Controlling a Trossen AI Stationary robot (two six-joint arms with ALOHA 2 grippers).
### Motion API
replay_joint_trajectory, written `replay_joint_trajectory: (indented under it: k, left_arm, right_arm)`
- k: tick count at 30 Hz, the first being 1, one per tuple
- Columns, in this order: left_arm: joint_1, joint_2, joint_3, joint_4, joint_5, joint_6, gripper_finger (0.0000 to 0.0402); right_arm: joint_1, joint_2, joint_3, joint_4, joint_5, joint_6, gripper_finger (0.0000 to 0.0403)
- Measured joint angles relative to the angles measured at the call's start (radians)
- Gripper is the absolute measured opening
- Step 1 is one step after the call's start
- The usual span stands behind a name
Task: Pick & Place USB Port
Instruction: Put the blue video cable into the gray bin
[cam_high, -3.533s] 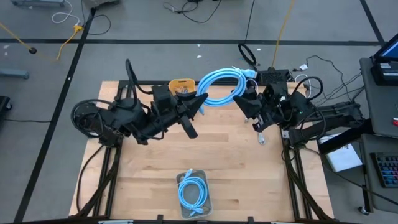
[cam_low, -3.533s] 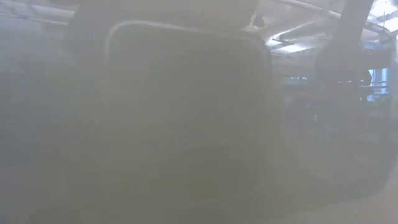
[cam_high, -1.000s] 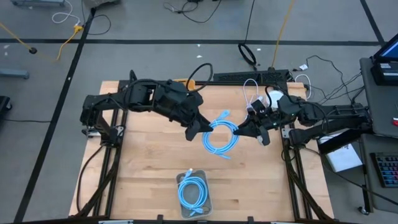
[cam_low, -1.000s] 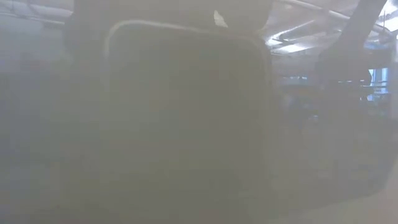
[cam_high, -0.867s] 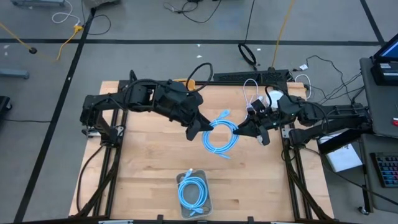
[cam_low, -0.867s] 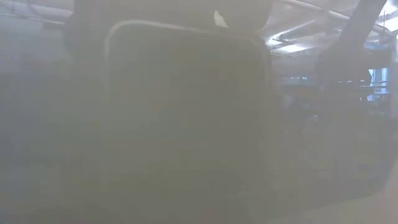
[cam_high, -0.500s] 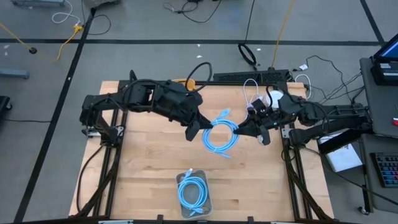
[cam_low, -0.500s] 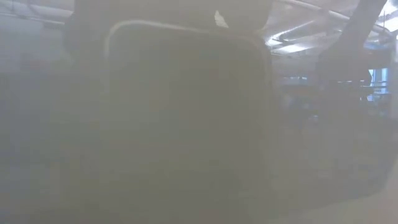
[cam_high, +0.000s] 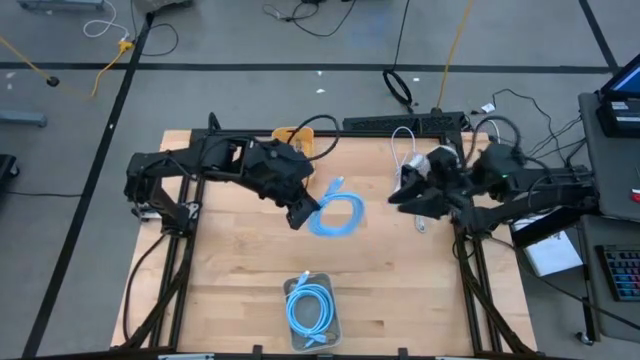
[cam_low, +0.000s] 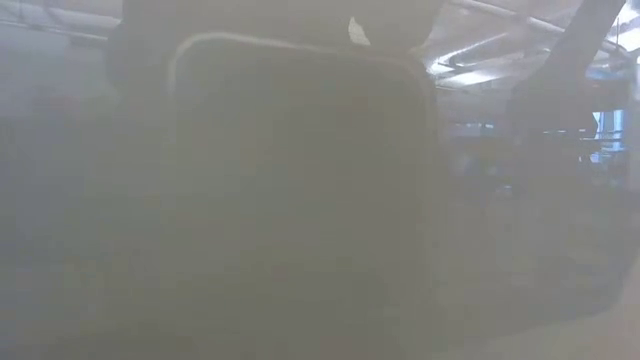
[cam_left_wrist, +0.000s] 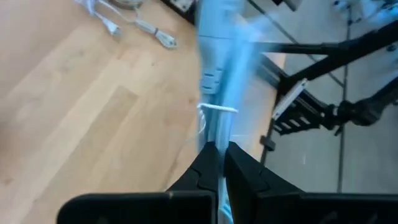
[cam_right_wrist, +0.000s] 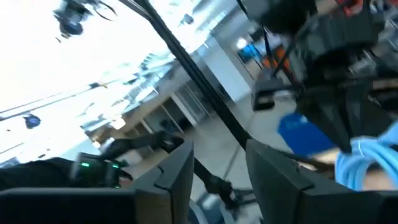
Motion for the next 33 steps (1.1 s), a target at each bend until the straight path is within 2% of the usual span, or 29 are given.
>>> replay_joint_trajectory:
  k: [3,6,12,16,22,25,29,31,33]
  left_arm:
    - [-0.02,-0.022,0.001,-0.007,-0.022,-0.018,0.0007]
    - [-0.041,-0.041,0.004,-0.022,-0.007,-0.064,0.0007]
    - [-0.134,-0.053,0.003,-0.084,0.086,-0.24,0.0007]
    - [-0.23,-0.043,0.003,-0.102,0.091,-0.369,0.0007]
    - [-0.358,-0.012,-0.02,-0.075,0.049,-0.546,0.0007]
    - [-0.401,-0.008,-0.14,0.037,0.046,-0.616,0.0007]
    - [-0.439,-0.011,-0.389,0.333,0.066,-0.708,0.0007]
    - [-0.453,-0.012,-0.506,0.478,0.042,-0.749,0.0007]
    - [-0.463,-0.018,-0.586,0.555,0.009,-0.793,0.0007]
  right_arm:
    - [0.0,-0.013,0.001,0.036,-0.006,0.01,0.0148]
    - [-0.002,-0.025,-0.002,0.0,0.001,-0.003,0.0149]
    - [-0.027,-0.047,-0.002,-0.106,0.014,-0.055,0.0135]
    - [-0.043,-0.054,-0.003,-0.201,0.079,-0.116,0.0128]
    - [-0.049,-0.07,-0.003,-0.287,0.242,-0.219,0.0125]
    - [-0.049,-0.069,-0.003,-0.306,0.298,-0.25,0.0125]
    - [-0.049,-0.067,-0.003,-0.321,0.323,-0.26,0.0125]
    - [-0.049,-0.065,-0.003,-0.322,0.323,-0.258,0.0125]
    - [-0.045,-0.065,-0.003,-0.322,0.32,-0.251,0.0125]
